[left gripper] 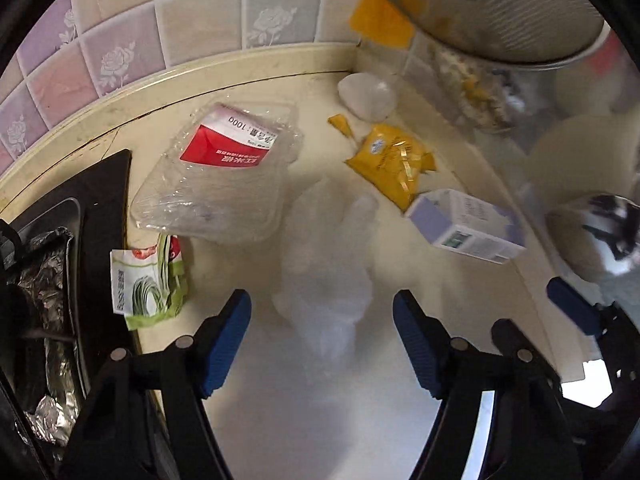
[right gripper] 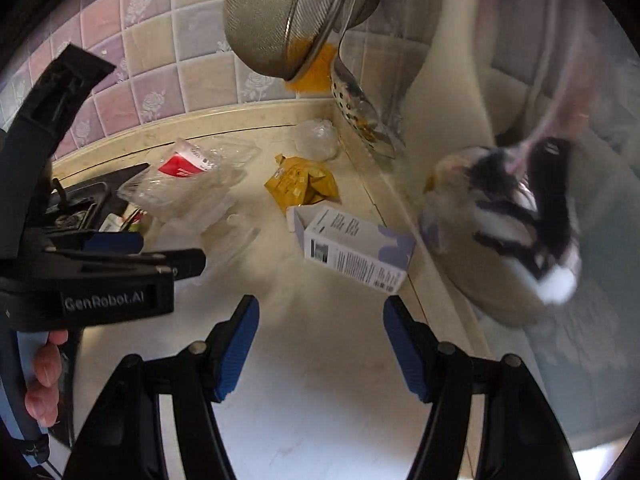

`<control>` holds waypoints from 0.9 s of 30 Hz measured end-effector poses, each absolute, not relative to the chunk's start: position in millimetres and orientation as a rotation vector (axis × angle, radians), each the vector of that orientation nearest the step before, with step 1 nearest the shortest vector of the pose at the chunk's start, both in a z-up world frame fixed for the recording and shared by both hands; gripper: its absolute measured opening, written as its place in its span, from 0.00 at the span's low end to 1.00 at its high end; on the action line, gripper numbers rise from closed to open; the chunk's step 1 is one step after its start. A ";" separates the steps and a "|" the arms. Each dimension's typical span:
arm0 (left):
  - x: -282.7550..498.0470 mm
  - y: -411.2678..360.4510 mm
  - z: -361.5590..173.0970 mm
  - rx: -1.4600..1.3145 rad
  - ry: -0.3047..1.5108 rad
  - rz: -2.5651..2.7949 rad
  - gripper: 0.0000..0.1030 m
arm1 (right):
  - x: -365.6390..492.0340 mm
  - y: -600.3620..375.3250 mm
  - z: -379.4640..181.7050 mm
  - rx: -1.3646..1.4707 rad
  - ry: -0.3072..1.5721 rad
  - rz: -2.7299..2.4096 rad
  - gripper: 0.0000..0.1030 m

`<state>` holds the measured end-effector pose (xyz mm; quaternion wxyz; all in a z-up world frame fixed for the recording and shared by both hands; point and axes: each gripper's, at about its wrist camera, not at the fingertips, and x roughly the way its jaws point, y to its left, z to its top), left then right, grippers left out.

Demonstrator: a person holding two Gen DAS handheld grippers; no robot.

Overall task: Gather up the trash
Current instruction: 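Grasp the clear plastic wrapper with the left tool while the right tool grasps the white milk carton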

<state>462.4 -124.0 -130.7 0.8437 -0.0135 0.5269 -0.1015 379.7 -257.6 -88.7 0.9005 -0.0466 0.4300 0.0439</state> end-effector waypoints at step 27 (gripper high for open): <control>421.7 -83.9 -109.7 -0.105 1.070 -0.168 0.26 | 471.3 -218.1 -122.5 -0.432 0.965 0.111 0.63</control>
